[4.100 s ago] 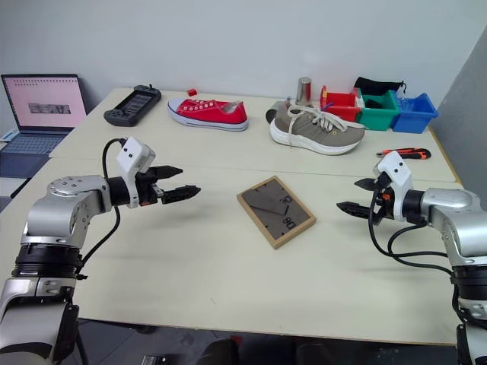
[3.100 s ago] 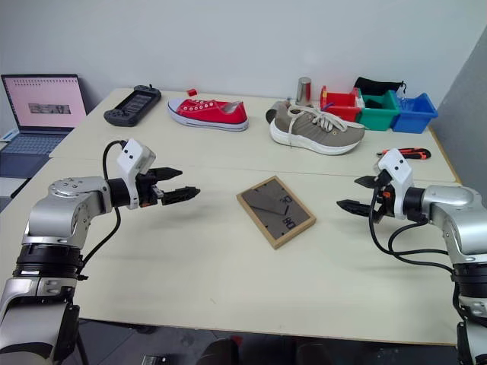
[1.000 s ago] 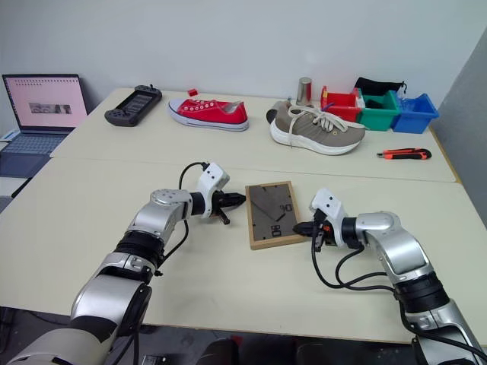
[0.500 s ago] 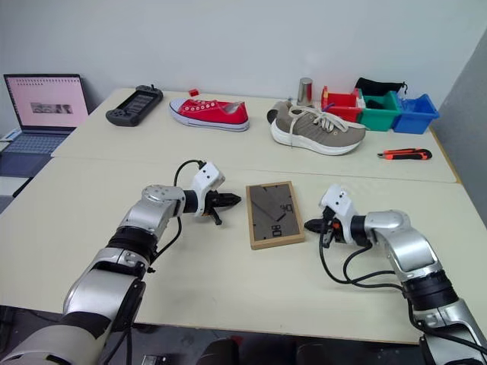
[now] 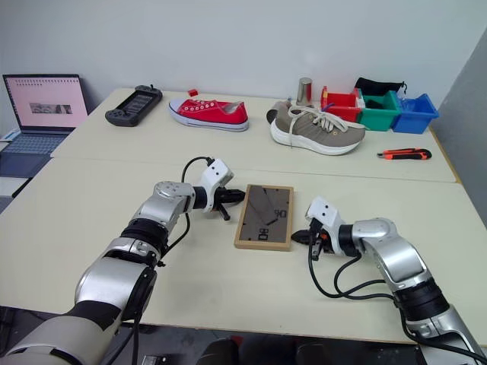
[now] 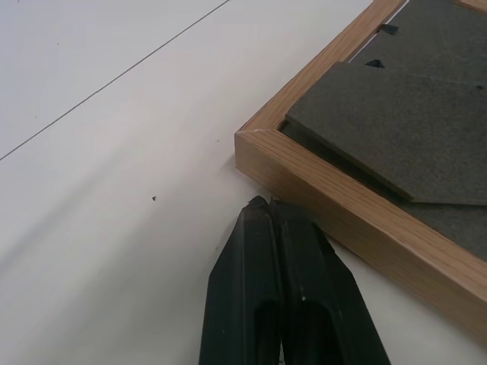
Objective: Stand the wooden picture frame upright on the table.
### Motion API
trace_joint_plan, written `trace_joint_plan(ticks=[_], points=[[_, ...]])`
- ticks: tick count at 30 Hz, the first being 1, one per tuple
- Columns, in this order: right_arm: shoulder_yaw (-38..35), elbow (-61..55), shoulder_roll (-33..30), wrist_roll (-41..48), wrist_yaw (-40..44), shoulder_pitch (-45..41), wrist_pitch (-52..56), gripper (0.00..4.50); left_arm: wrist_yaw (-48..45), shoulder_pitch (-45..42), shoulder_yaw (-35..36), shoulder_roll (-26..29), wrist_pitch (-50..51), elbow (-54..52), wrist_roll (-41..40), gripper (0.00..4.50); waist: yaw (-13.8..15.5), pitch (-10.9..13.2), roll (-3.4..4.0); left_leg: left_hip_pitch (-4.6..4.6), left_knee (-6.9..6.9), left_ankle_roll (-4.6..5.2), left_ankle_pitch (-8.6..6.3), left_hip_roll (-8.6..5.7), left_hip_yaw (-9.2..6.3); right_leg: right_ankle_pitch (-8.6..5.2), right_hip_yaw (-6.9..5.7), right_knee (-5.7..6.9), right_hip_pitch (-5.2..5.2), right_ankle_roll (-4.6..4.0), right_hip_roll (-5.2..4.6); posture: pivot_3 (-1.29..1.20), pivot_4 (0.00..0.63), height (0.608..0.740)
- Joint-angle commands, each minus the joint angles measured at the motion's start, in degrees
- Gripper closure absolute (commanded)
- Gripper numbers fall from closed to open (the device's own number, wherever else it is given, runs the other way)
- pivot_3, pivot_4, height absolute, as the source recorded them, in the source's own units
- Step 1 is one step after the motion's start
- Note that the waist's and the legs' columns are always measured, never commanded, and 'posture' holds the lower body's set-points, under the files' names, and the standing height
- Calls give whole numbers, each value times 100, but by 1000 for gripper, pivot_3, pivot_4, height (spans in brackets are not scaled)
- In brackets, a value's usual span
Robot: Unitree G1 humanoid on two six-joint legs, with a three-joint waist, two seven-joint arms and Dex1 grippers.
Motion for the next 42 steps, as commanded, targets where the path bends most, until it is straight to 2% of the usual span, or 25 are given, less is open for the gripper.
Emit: trace_joint_plan(ticks=[1,4,8,11,12,14,17,21,23,27,29,32,42], points=[[-76,-260,39,156,7,2,46,4500,35,-164,47,-58,-150,49,55,4470,0,0,0,0,0,0,0,0,0,0,0,0,0,0,0,0,150,740],[-43,-176,-75,44,22,-9,-57,4500,-29,-131,10,37,-225,-7,118,4470,0,0,0,0,0,0,0,0,0,0,0,0,0,0,0,0,150,740],[-164,276,-239,-177,-61,-205,-351,4500,-437,-23,146,527,-151,-159,34,4470,-37,0,0,0,-1,0,0,0,1,0,1,-1,-1,0,0,0,150,740],[-282,802,-197,-358,-313,-522,-575,4500,-1390,153,307,994,551,-458,-329,3968,-115,0,1,5,-3,1,0,3,0,0,1,3,-5,0,4,0,150,740],[-286,922,-164,-388,-349,-608,-617,4500,-1651,186,352,1106,1008,-587,-461,3677,-132,0,1,4,-5,2,1,3,0,0,1,5,-7,0,3,0,150,740],[-263,1061,-131,-435,-345,-691,-713,4500,-1867,215,407,1210,1741,-793,-617,3301,-146,0,1,4,-5,3,1,3,-2,0,-1,8,-7,0,4,0,150,740],[-169,1206,-23,-538,-394,-773,-843,4500,-2327,113,391,1370,3563,-1060,-948,2565,-139,0,0,-3,-2,3,2,1,-7,0,-4,7,-4,0,3,0,150,740],[-114,1305,119,-640,-457,-806,-924,4500,-2420,117,422,1433,4754,-1367,-1201,1747,-143,0,0,-7,-2,3,1,-1,-15,0,-9,7,-5,0,2,0,150,740],[-108,1332,176,-685,-463,-809,-945,4500,-2373,141,480,1425,5152,-1527,-1344,1134,-143,0,0,-7,-2,2,2,0,-17,0,-12,7,-5,0,2,0,150,740],[-82,1391,233,-756,-480,-810,-996,4500,-2331,177,475,1414,5852,-1751,-1603,233,-148,0,0,-5,-2,2,2,2,-17,0,-12,9,-5,0,2,0,150,740],[-67,1410,239,-796,-474,-808,-1017,4500,-2356,118,371,1425,6262,-1717,-1695,74,-148,0,0,-4,-1,3,2,2,-17,0,-12,9,-5,0,3,0,150,740],[-58,1466,255,-857,-463,-821,-1058,4500,-2417,-58,149,1443,6667,-1436,-1728,74,-149,0,0,-4,-1,3,2,2,-17,0,-12,10,-5,0,3,0,150,740],[10,1588,390,-946,-457,-923,-1100,4500,-2654,-87,-307,1333,6609,-1398,-1802,74,-154,0,0,-2,-1,2,3,2,-17,0,-11,10,-5,0,3,0,150,740]])
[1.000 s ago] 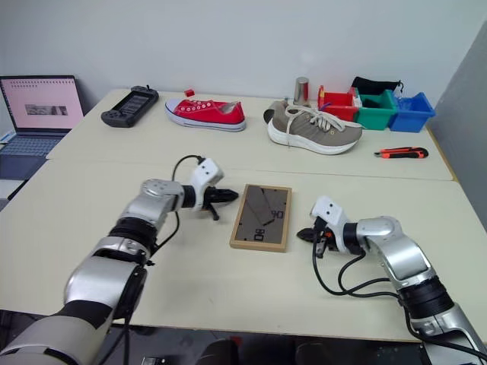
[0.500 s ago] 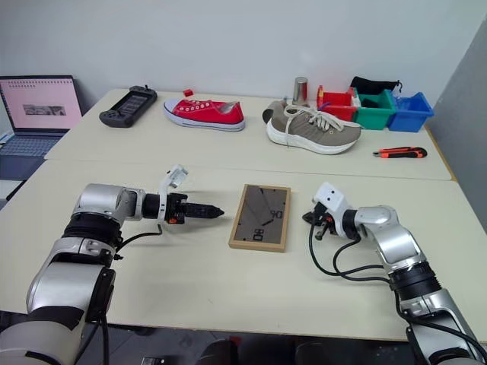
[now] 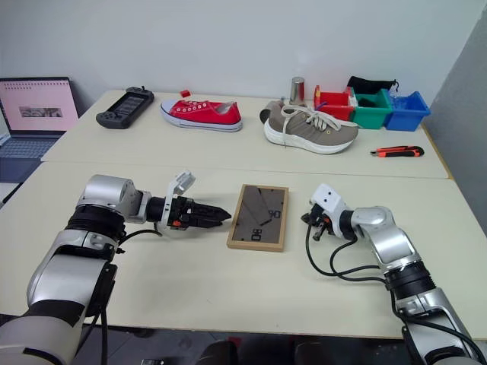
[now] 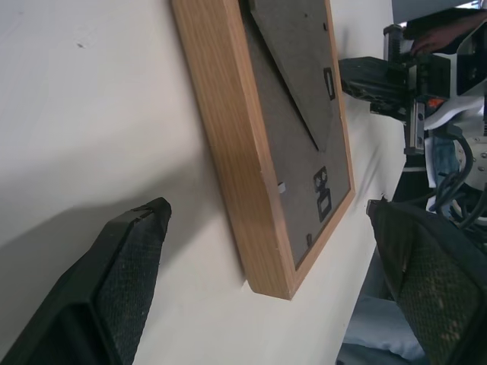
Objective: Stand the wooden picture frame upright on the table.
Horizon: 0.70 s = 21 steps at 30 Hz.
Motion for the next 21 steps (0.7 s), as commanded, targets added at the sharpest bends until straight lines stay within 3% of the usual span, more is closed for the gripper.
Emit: trace_joint_plan(ticks=[1,13,21], points=[[20,-42,68,-60,17,-180,-139,4500,-133,-16,-160,-26,-96,-74,-108,74,1,0,0,0,0,0,0,0,0,0,0,0,0,0,0,0,150,740],[262,406,607,-271,-111,-391,-343,4500,125,-229,-2,-421,-750,615,20,74,14,-1,0,8,3,1,1,-3,1,0,1,-2,11,0,-3,0,150,740],[326,437,927,-294,-187,-466,-286,4500,-234,-88,-220,-491,-529,171,-133,74,5,-2,1,11,2,2,1,-2,1,0,1,1,12,0,-2,0,150,740]])
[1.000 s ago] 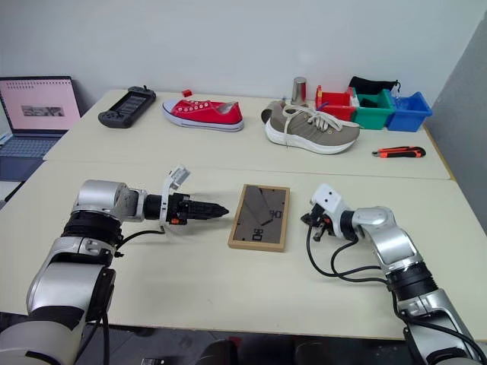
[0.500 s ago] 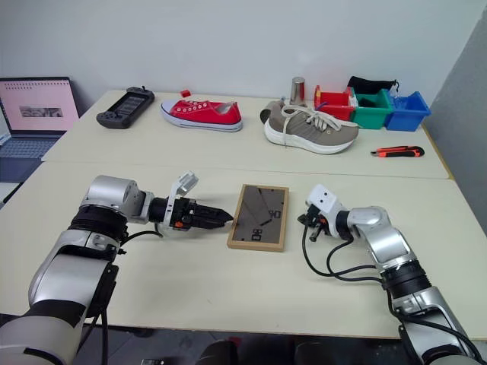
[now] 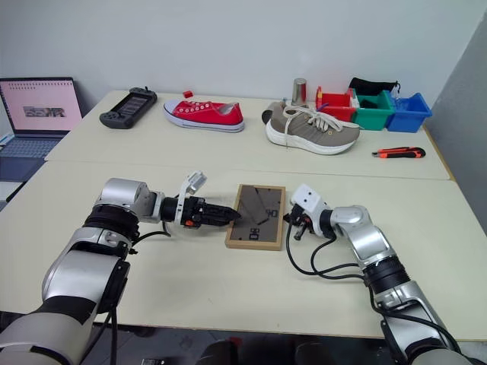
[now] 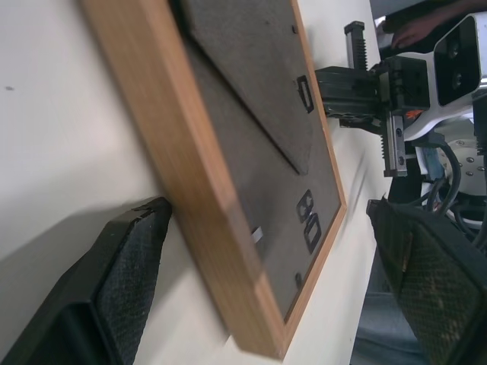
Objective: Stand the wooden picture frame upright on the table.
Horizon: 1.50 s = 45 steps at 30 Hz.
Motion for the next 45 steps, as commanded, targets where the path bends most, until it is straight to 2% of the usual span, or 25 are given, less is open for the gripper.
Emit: trace_joint_plan(ticks=[1,10,23,39,42,45], points=[[99,-70,187,-25,-13,-134,-26,4500,-198,79,-151,-87,197,-399,-137,74,0,0,0,0,0,0,0,0,0,0,0,0,0,0,0,0,150,740],[42,-170,367,-36,-34,-97,102,4500,-41,231,25,-131,488,-850,-381,74,-10,0,0,-1,-2,0,0,1,0,0,0,0,-1,0,0,0,150,740],[13,-227,469,-64,-94,-50,148,4500,-55,432,40,-64,403,-1312,-603,74,-16,0,0,-2,-2,0,0,1,0,0,1,0,-4,0,1,0,150,740],[-54,-116,347,-80,-65,-95,83,4500,-19,559,77,102,455,-1605,-845,3099,-7,0,0,-4,-2,0,0,1,-1,0,1,-1,-4,0,0,0,150,740],[-83,-60,312,-80,-66,-122,51,4500,5,571,95,142,489,-1659,-923,3380,-7,0,0,-3,-2,0,0,1,0,0,1,-1,-3,0,0,0,150,740],[-91,-38,292,-73,-75,-137,37,4500,24,599,99,168,500,-1712,-971,3381,-8,0,0,-3,-2,0,0,1,-1,0,1,-1,-3,0,1,0,150,740]])
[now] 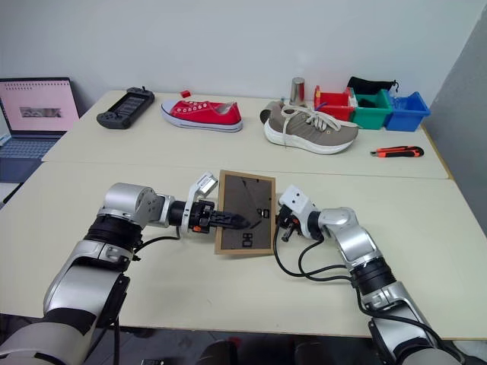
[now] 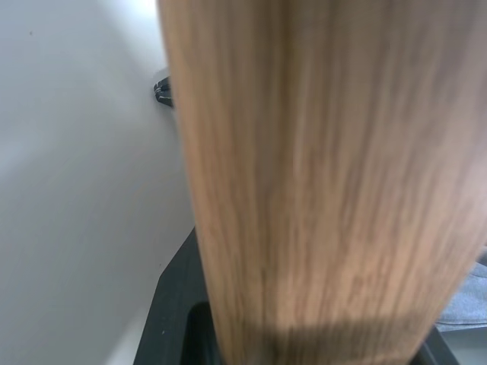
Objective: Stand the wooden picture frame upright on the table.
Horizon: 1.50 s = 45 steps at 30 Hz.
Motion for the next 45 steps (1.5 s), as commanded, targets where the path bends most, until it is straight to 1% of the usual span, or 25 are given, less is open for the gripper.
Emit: trace_joint_plan(ticks=[1,6,7,9,11,12,14,15,18,21,22,25,28,33,38,42,45], points=[[-93,-13,-63,30,12,-113,-91,4500,9,27,119,123,7,-262,-152,3381,0,0,0,0,0,0,0,0,0,0,0,0,0,0,0,0,150,740],[-85,-17,-69,27,4,-113,-97,4500,241,56,79,94,-13,-247,-87,3381,1,0,0,0,0,0,0,0,0,0,0,0,0,0,0,0,150,740],[-89,-14,-73,29,4,-110,-98,4500,349,121,3,76,-159,-264,20,3381,1,0,0,0,0,0,0,0,0,0,0,0,0,0,0,0,150,740],[-89,-37,-87,25,4,-87,-97,4500,625,252,119,-10,-516,-235,112,3381,2,0,0,0,0,0,0,0,0,0,0,-1,0,0,0,0,150,740],[-110,-73,-118,36,2,-56,-80,4500,646,256,338,-55,-589,-185,-13,2679,7,0,0,2,0,0,0,-1,1,0,1,-1,2,0,-1,0,150,740],[-118,-85,-133,41,2,-43,-75,4500,690,210,396,-73,-539,-111,-38,2612,7,0,0,2,1,0,0,0,1,0,1,-1,2,0,-1,0,150,740],[-123,-105,-154,49,6,-21,-69,4500,759,169,421,-77,-527,-41,-41,2229,7,0,0,1,2,0,0,-1,1,0,1,-1,2,0,-1,0,150,740],[-126,-116,-168,53,10,-4,-68,4500,790,155,422,-65,-514,-18,-37,1949,7,0,0,1,2,1,0,-1,1,0,2,-1,2,0,-1,0,150,740],[-122,-142,-181,56,3,28,-61,4500,866,184,440,-2,-407,-38,-61,1436,6,0,0,0,0,1,0,-1,1,0,1,-1,1,0,-1,0,150,740],[-115,-153,-171,58,-17,32,-47,4500,1022,177,649,2,-2,-107,-248,789,1,0,0,0,-1,0,0,-1,1,0,1,-1,0,0,-1,0,150,740],[-114,-154,-169,58,-22,36,-49,4500,1078,178,797,4,283,-193,-391,591,-1,0,0,1,-1,1,0,0,1,0,2,-1,0,0,0,0,150,740],[-120,-146,-165,61,-31,38,-61,4500,1223,464,1095,99,1254,-974,-860,591,-7,0,0,0,-1,1,0,0,1,0,1,-1,-1,0,0,0,150,740],[-120,-155,-155,64,-39,57,-67,4500,1495,819,1441,127,2008,-1648,-1222,591,-16,0,0,1,-2,0,0,1,0,0,4,0,0,0,0,0,150,740],[-105,-174,-120,76,-34,88,-62,4500,2112,1402,1669,154,2163,-2169,-1837,591,-6,0,0,1,-1,0,0,2,-1,0,2,0,1,0,-1,0,150,740],[-113,-224,-182,82,28,110,-64,4500,2665,1527,1861,61,2163,-2268,-2191,591,-1,0,0,2,0,0,0,2,-1,0,2,0,1,0,-1,0,150,740],[-228,-732,-632,160,326,284,35,4500,3120,1489,2078,-57,2163,-2206,-2210,591,16,0,0,1,0,0,0,-1,0,0,3,-1,1,0,-3,0,150,740],[-373,-1489,-1318,445,925,669,243,4500,3368,1401,2238,-99,2163,-2048,-2117,591,30,0,0,-3,0,-1,0,-2,1,0,4,-5,1,0,-4,0,150,740]])
